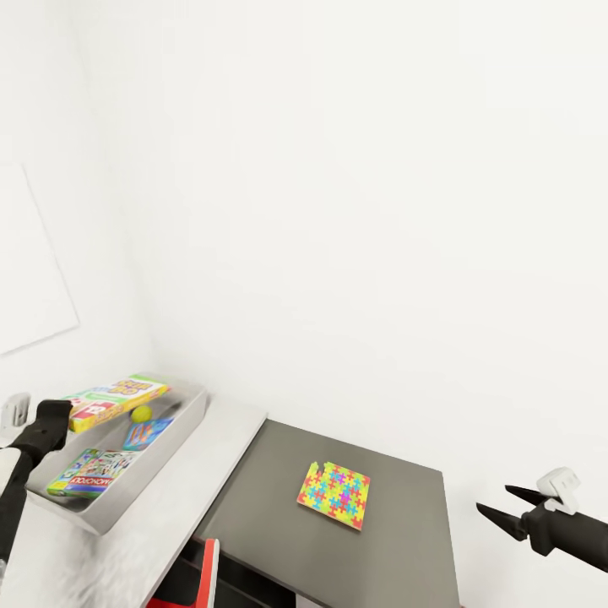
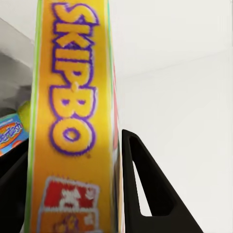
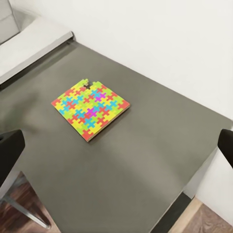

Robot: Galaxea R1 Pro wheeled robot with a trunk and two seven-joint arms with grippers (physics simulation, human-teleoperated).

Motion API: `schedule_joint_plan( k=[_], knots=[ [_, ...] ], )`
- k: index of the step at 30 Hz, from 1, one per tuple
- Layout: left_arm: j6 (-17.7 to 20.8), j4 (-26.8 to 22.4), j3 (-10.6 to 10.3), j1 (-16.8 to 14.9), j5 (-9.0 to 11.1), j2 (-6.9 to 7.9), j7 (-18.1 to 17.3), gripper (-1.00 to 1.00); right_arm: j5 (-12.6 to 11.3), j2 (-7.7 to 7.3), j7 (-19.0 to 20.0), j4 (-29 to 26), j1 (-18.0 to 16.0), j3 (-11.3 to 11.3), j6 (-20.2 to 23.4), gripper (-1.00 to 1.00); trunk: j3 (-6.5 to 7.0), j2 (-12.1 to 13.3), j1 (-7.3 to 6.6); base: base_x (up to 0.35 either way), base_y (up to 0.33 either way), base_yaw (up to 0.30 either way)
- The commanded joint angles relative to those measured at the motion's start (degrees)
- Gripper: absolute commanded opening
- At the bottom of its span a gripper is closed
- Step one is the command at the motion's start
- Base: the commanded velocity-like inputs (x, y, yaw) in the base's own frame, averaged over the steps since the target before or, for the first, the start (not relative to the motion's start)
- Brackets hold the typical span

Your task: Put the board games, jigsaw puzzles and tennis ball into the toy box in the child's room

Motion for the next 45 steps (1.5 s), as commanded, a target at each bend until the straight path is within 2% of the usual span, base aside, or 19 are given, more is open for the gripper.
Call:
schedule_joint_plan(
  k=[1,5,9,11,15,22,24,26,30,40,45],
  knots=[
    [-0.2,1.3,-0.3,-0.8,-0.1,0.03,-1.0,-1.00,0.4,0.01,0.4,-0.1,0.0,-0.1,0.5,1.00,-0.03,0.0,0.02,0.000,0.000,0.000],
    [-1.0,11.5,-1.9,-5.4,-1.5,0.38,-9.4,-1.00,0.4,0.65,0.5,-0.1,0.0,-0.2,0.5,1.00,-0.03,0.0,0.02,0.000,0.000,0.000],
    [-1.2,22.0,-3.4,-9.8,-6.8,0.45,-19.5,-1.00,0.4,1.07,0.5,-0.1,0.0,-0.2,0.5,1.00,-0.03,0.0,0.02,0.000,0.000,0.000],
    [-1.2,24.5,-3.6,-10.6,-8.1,0.50,-21.5,-1.00,0.4,1.11,0.5,-0.1,0.0,-0.2,0.5,1.00,-0.03,0.0,0.02,0.000,0.000,0.000],
    [-1.2,26.5,-3.6,-11.1,-9.1,1.02,-22.9,-1.00,0.4,1.14,0.6,-0.1,0.0,-0.2,0.5,1.00,-0.03,0.0,0.02,0.000,0.000,0.000],
    [-1.3,27.5,-3.5,-11.3,-9.4,1.97,-23.6,-1.00,0.4,1.15,0.8,-0.1,0.0,-0.6,0.5,1.00,-0.03,0.0,0.02,0.000,0.000,0.000],
    [-2.5,27.9,-3.3,-11.4,-9.4,3.03,-23.7,-1.00,0.4,1.16,0.8,-0.1,0.0,-0.7,0.5,1.00,-0.03,0.0,0.02,0.000,0.000,0.000],
    [-3.1,28.8,-3.2,-11.4,-9.2,3.36,-23.7,-1.00,0.4,1.16,0.8,-0.1,0.0,-0.7,0.5,1.00,-0.03,0.0,0.02,0.000,0.000,0.000],
    [-4.0,30.6,-3.2,-11.4,-9.1,3.59,-23.8,-1.00,0.4,1.16,0.8,-0.1,0.0,-0.7,0.5,1.00,-0.05,0.0,0.02,0.000,0.000,0.000],
    [-4.7,31.5,-3.2,-11.4,-9.3,3.72,-24.4,-1.00,0.4,1.16,0.8,-0.1,0.0,-0.6,0.5,1.00,-0.74,0.0,0.02,0.000,0.000,0.000],
    [-4.7,31.6,-3.4,-11.4,-9.4,4.65,-24.8,-1.00,0.4,1.17,0.8,-0.1,0.0,-0.7,0.5,1.00,-1.19,0.0,0.02,0.000,0.000,0.000]
  ],
)
